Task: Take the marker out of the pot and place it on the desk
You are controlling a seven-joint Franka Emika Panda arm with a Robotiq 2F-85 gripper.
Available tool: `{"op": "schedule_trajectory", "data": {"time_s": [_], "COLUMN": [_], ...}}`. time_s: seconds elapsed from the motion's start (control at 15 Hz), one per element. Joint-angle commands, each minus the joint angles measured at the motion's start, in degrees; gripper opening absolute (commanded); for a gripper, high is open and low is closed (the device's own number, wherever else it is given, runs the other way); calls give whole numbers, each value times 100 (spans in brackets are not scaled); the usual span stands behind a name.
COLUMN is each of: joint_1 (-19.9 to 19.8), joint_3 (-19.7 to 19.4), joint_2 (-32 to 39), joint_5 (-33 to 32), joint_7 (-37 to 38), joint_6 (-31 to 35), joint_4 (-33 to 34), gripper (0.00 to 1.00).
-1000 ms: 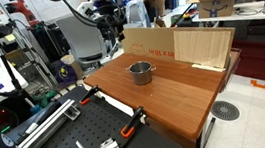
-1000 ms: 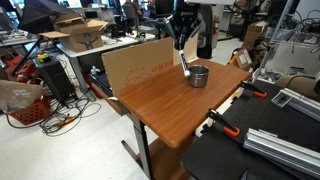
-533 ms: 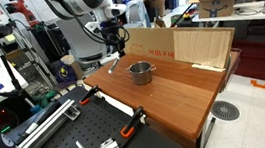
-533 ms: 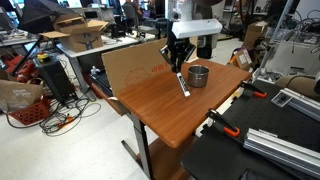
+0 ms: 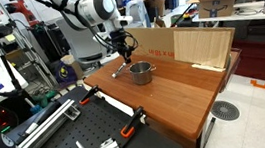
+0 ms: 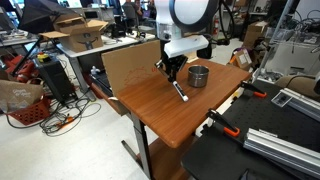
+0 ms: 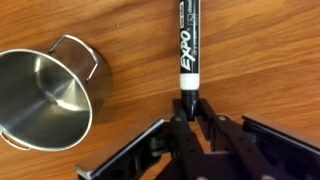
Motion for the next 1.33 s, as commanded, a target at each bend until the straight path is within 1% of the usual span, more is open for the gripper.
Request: {"op": "schedule_trajectory", "data": {"time_s": [0.0, 0.4, 0.47, 0.53, 0.6, 0.8, 1.07, 1.13, 1.27], "joint_1": [303, 509, 529, 534, 544, 565, 566, 557, 558], "joint_3": [-295, -501, -519, -515, -519, -529, -522, -511, -509], "joint_2": [351, 708, 729, 731, 731, 723, 709, 698, 656], "joint_5": [-159, -94, -95, -73, -69, -64, -35, -21, -9], "joint_7": [-42, -98, -91, -107, -116, -119, -135, -145, -135], "joint_6": [-71, -96, -3, -12, -25, -42, -60, -64, -81], "joint_4": [298, 540, 542, 544, 556, 563, 572, 571, 557], "gripper": [5, 5, 5, 44, 45, 65, 95, 100, 100]}}
